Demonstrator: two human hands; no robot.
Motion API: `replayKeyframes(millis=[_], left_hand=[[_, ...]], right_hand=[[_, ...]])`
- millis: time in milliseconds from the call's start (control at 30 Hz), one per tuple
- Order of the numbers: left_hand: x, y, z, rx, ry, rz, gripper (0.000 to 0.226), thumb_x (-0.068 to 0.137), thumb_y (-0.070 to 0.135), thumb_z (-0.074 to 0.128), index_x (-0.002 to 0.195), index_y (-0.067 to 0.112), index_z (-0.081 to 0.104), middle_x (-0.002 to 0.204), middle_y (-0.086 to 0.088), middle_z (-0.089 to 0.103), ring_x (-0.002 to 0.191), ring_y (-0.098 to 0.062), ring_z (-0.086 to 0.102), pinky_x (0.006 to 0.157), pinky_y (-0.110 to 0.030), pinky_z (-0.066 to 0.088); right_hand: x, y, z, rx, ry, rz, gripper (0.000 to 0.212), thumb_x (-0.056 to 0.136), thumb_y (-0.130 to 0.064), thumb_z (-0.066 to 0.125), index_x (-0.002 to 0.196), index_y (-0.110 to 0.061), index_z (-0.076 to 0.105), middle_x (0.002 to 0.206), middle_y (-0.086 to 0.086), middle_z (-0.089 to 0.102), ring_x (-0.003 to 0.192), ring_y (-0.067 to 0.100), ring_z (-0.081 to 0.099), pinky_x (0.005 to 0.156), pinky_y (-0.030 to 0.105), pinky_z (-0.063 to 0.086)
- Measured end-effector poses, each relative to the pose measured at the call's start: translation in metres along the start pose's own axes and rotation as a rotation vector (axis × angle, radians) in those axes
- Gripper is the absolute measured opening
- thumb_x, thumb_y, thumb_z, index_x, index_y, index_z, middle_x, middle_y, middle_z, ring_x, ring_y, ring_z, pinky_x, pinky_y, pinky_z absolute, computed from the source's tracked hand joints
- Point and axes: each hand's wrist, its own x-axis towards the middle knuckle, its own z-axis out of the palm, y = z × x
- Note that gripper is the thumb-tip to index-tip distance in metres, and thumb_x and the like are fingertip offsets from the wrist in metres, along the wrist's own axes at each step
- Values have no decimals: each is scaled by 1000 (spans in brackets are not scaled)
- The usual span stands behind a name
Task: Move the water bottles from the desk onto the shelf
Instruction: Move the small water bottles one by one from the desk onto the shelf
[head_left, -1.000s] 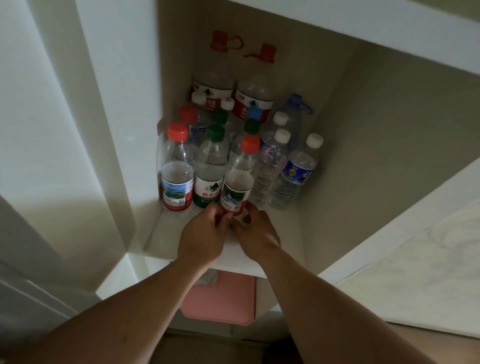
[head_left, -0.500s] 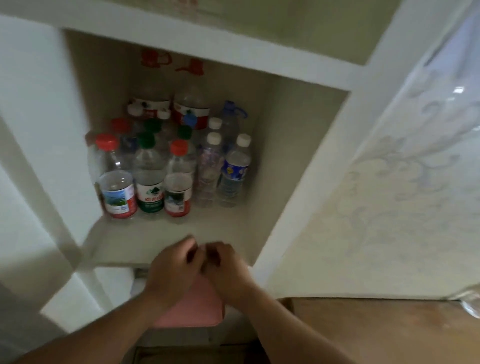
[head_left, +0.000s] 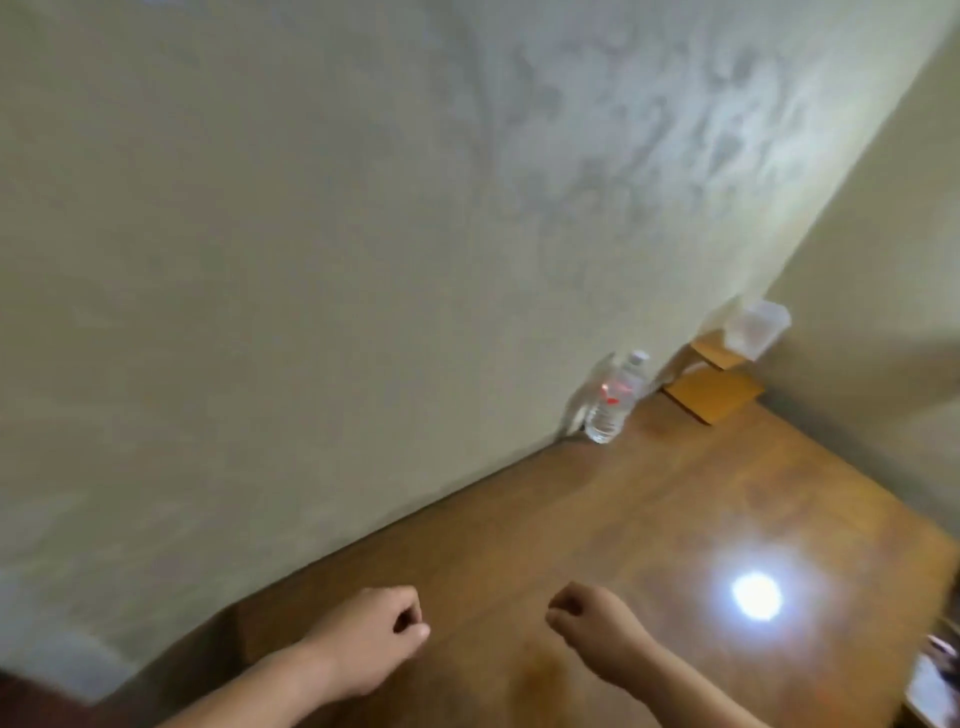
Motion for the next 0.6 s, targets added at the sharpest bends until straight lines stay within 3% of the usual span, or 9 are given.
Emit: replayKeyframes(millis=[200,267,367,433,533,600], left_hand=[[142,118,9,111,20,-7,16,101,45,63,100,29,69,101,10,74,92,-12,69,88,-38,59],[186,153,8,103,71,2,18,102,39,64,109,23,69,109,4,73,98,-17,68,87,-33,55],[241,201,-1,85,125,-2,35,101,37,66,131,19,62,118,1,69,105,-20,65,92,-32,52],[276,227,-10,79,172,-4,51,100,37,68,144,18,54,128,-2,66,115,-24,65,101,-34,51],[319,259,-31,63,255,-7,75,94,36,69,160,20,37,149,-5,59,129,-27,62,112,-39,48],[345,277,-44,16,277,4,83,90,30,66,164,24,28,151,0,58,130,-25,63,115,-42,48]], right_hand=[[89,107,-95,86,104,6,22,101,-36,67,113,-20,75,109,-4,74,103,15,68,85,29,52],[126,123,-119,122,164,-4,26,99,-37,69,115,-17,74,110,-1,73,108,20,68,87,30,52],[177,125,-151,194,216,-36,46,97,-44,71,131,-16,64,114,-2,67,108,20,65,88,31,50],[207,116,-172,266,271,-68,68,93,-51,74,146,-14,52,131,3,66,116,23,65,90,33,50],[250,93,-202,377,366,-171,96,86,-52,82,160,-16,35,157,8,52,138,28,57,108,44,51],[276,73,-216,452,410,-269,104,85,-50,83,165,-22,25,161,10,45,143,30,52,114,46,47]])
